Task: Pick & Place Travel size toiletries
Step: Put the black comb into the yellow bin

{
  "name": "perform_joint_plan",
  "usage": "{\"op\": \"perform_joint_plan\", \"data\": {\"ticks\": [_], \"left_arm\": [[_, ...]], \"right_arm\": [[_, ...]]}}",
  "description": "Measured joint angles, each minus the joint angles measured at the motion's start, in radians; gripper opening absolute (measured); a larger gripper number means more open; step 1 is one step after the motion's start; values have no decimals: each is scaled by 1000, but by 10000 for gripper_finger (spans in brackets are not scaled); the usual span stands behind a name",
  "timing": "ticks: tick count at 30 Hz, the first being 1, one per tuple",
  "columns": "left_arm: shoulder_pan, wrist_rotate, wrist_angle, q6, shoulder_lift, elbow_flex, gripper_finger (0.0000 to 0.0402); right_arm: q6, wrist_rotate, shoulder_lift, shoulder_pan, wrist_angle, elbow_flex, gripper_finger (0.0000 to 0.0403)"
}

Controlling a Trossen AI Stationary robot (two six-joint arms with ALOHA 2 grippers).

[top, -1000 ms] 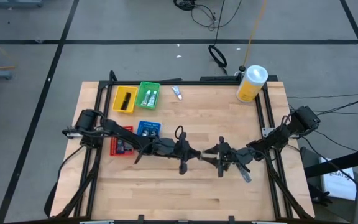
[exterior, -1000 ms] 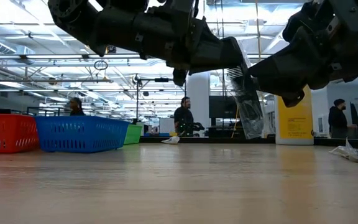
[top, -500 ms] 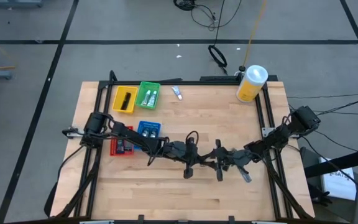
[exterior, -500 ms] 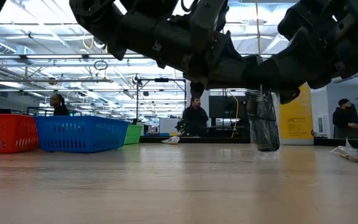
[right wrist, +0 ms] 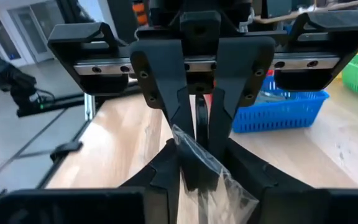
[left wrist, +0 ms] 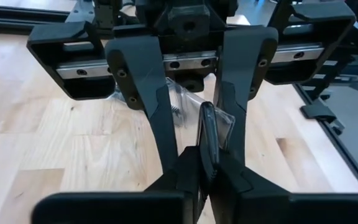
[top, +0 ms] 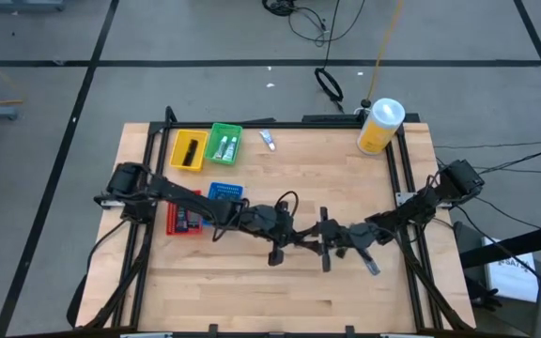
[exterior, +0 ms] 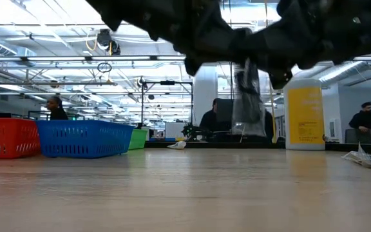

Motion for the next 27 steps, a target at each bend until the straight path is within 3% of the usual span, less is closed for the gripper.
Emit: {"op": "perform_joint_plan", "data": {"ticks": [4, 8, 13, 27], "left_arm": [[-10, -2, -28, 0, -26, 0, 11], [-16, -7, 2, -5, -4, 0, 50], [-9, 2, 30, -16, 32, 0, 55], [13, 96, 65, -18, 55, -5, 109]], "right_arm": [[1, 4, 1, 2, 0, 0, 81], [2, -4, 2, 4, 10, -2, 81], [29, -10, 2, 4, -12, -3, 87], [58, -35, 5, 10, -79, -16, 172]]}}
